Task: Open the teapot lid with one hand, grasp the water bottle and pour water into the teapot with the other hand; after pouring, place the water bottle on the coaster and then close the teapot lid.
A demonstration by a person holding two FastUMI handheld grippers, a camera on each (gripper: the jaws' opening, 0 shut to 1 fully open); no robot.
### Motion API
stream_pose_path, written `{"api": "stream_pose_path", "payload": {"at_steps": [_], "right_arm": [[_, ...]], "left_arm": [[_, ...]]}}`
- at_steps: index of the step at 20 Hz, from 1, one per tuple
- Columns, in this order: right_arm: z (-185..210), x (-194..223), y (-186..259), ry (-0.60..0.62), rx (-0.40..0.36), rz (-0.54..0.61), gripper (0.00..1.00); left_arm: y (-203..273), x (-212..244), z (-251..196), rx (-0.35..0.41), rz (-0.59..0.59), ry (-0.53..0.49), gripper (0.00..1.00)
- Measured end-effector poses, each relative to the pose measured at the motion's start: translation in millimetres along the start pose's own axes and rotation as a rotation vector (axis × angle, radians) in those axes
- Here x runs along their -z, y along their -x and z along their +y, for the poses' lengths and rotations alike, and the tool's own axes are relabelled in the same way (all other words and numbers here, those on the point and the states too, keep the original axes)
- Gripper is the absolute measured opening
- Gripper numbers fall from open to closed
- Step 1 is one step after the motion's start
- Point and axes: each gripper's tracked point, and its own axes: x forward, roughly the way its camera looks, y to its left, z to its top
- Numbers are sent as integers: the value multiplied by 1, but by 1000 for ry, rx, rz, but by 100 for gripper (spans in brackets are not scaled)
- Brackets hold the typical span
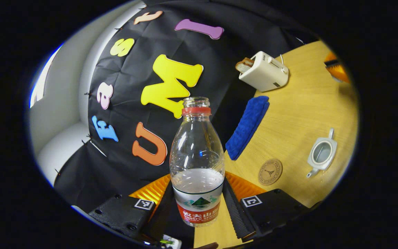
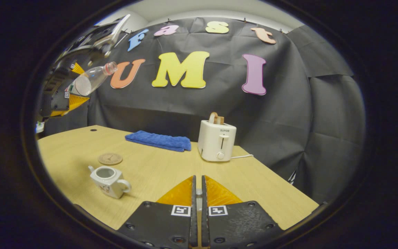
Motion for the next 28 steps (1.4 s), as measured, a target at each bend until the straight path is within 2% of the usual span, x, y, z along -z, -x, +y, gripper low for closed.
{"api": "stream_pose_path", "payload": {"at_steps": [3, 5, 6, 9, 11, 13, 16, 19, 23, 28], "right_arm": [[7, -1, 2, -26, -33, 2, 4], [10, -3, 3, -47, -53, 0, 4], [13, -5, 4, -57, -63, -3, 4], [15, -6, 5, -70, -70, -10, 4], [17, -3, 3, -62, -71, -5, 4], [20, 0, 1, -49, -69, 4, 4], [26, 4, -2, -40, -78, 16, 4], [30, 6, -4, -32, -83, 18, 4], [36, 11, -8, -29, -94, 29, 4], [36, 14, -10, -19, -87, 39, 4]], "left_arm": [[1, -3, 2, -30, -17, 187, 77], [-2, -3, -4, -27, -32, 369, 76], [-3, -7, -7, -20, -75, 488, 77], [-14, -13, -4, -45, -172, 688, 77], [-26, -14, -14, -21, -221, 782, 77], [-43, -7, -30, 21, -219, 858, 78], [-63, 0, -61, 143, -195, 979, 79], [-77, 9, -76, 185, -175, 1025, 80], [-94, 9, -83, 194, -191, 1032, 80], [-111, 13, -97, 199, -161, 989, 80]]}}
